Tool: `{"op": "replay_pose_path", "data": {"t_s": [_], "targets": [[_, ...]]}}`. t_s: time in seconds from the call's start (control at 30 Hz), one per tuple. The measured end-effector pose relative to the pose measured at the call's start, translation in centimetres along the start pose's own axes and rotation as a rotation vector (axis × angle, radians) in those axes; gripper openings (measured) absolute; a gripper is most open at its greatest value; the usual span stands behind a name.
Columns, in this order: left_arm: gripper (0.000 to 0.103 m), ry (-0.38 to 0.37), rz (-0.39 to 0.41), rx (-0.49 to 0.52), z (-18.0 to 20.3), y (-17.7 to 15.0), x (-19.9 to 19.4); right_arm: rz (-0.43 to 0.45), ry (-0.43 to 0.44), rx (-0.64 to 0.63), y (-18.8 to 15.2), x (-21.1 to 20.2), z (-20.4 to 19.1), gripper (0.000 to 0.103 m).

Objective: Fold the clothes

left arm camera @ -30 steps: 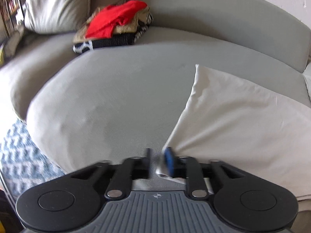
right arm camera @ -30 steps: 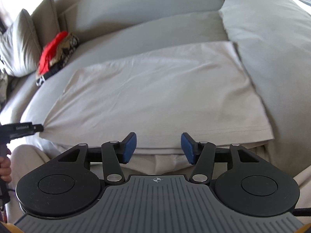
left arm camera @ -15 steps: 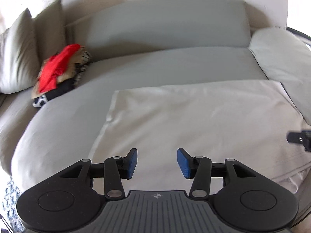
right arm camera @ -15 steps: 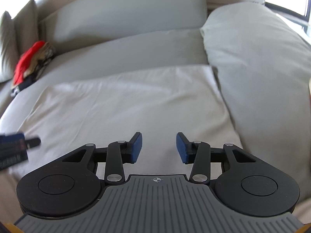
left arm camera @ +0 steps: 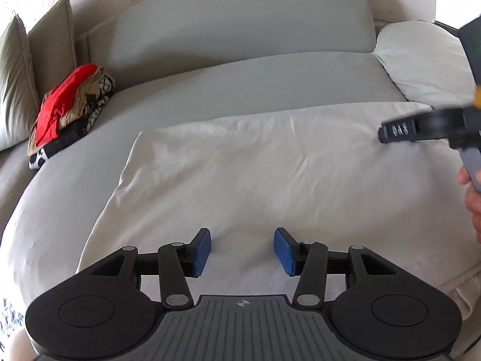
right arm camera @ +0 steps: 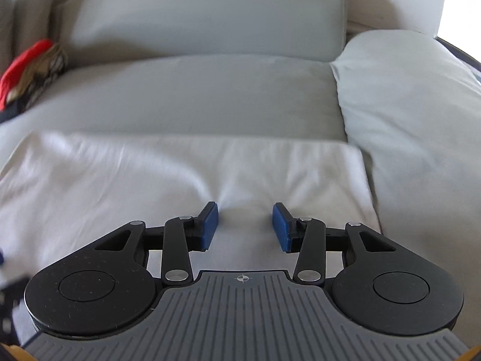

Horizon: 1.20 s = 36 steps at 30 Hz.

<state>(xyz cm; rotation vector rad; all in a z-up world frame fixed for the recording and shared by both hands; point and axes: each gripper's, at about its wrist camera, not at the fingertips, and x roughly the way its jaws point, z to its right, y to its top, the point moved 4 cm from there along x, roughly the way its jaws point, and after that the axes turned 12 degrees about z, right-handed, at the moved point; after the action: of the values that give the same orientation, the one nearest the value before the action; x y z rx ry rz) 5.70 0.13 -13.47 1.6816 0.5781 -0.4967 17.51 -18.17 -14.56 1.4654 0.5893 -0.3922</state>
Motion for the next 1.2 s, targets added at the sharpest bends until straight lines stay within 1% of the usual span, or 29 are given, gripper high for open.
{"op": "replay_pose_path", "data": {"t_s": [0.03,0.07,0.1,0.23,0.27,0.3,0.43,0.47,0.5,0.57,0.6,0.63,0.67,0.73,0.77,0.87,0.9,0.93,0.97,1.03,1.1,1.13,1.17,1.2], "targets": [[0.048,-0.002,-0.007,0.001,-0.1,-0.1,-0.3,-0.008,0.013,0.001,-0.4,-1.2,0.1,0.047],[0.048,-0.004,-0.014,0.002,-0.2,-0.2,-0.5,-0.016,0.028,0.004,-0.8,-2.4,0.1,0.05],[0.048,-0.006,-0.016,0.018,-0.1,-0.5,-0.9,-0.045,0.042,0.008,-1.5,-3.6,0.2,0.051],[0.048,-0.011,-0.009,0.084,0.0,-1.5,-3.3,-0.1,0.064,0.009,-4.2,-9.3,0.7,0.053],[0.048,-0.021,-0.019,0.088,-0.1,-1.8,-3.8,-0.123,0.073,0.015,-5.0,-10.6,0.7,0.053],[0.048,-0.032,-0.031,0.089,-0.3,-2.1,-4.4,-0.126,0.075,0.026,-5.6,-11.8,0.8,0.053],[0.048,-0.078,-0.085,0.086,-1.1,-3.5,-6.2,-0.172,0.086,0.141,-6.7,-14.9,2.8,0.053],[0.048,-0.084,-0.09,0.064,-1.4,-3.6,-6.4,-0.158,0.084,0.167,-6.6,-15.4,3.1,0.053],[0.048,-0.088,-0.093,0.037,-1.8,-3.7,-6.7,-0.13,0.091,0.18,-6.3,-15.5,3.1,0.053],[0.048,-0.085,-0.045,-0.028,-2.4,-3.0,-6.9,-0.072,0.104,0.204,-5.7,-15.7,2.9,0.041],[0.048,-0.083,-0.017,-0.061,-2.7,-2.5,-6.9,-0.052,0.114,0.199,-5.3,-15.3,2.3,0.021],[0.048,-0.077,0.011,-0.075,-2.5,-2.0,-6.7,-0.033,0.124,0.192,-5.0,-14.8,1.7,0.013],[0.047,-0.07,0.039,-0.084,-2.3,-1.3,-6.3,-0.027,0.121,0.186,-4.7,-14.1,0.9,0.013],[0.044,-0.064,0.06,-0.082,-1.3,-0.5,-5.4,-0.01,0.142,0.168,-4.2,-12.7,-0.8,0.013],[0.044,-0.062,0.069,-0.079,-0.8,-0.1,-4.8,-0.006,0.137,0.156,-4.2,-12.1,-1.5,0.013],[0.044,-0.075,0.089,-0.055,0.9,0.4,-3.6,-0.027,0.172,0.165,-4.4,-10.9,-3.0,0.015],[0.044,-0.087,0.081,-0.038,1.6,0.2,-3.4,-0.053,0.183,0.182,-4.9,-10.6,-3.1,0.017],[0.042,-0.11,0.048,-0.031,2.1,-0.2,-3.1,-0.081,0.195,0.201,-5.5,-10.4,-3.2,0.016],[0.04,-0.136,0.008,-0.028,2.5,-0.8,-2.8,-0.077,0.199,0.204,-5.8,-10.7,-2.9,0.015],[0.04,-0.149,-0.02,-0.017,2.5,-1.3,-3.5,-0.105,0.215,0.204,-6.2,-12.0,-2.4,0.01],[0.04,-0.158,-0.043,-0.007,2.3,-1.8,-4.3,-0.174,0.239,0.262,-6.7,-13.3,-1.1,0.007],[0.04,-0.163,-0.055,-0.002,2.2,-2.1,-4.7,-0.222,0.25,0.3,-7.2,-13.8,-0.3,0.009],[0.04,-0.168,-0.066,0.003,2.1,-2.3,-5.1,-0.245,0.259,0.34,-7.7,-14.5,0.5,0.014],[0.04,-0.165,-0.077,-0.014,1.7,-2.4,-5.5,-0.233,0.25,0.368,-8.0,-15.2,1.3,0.023]]}}
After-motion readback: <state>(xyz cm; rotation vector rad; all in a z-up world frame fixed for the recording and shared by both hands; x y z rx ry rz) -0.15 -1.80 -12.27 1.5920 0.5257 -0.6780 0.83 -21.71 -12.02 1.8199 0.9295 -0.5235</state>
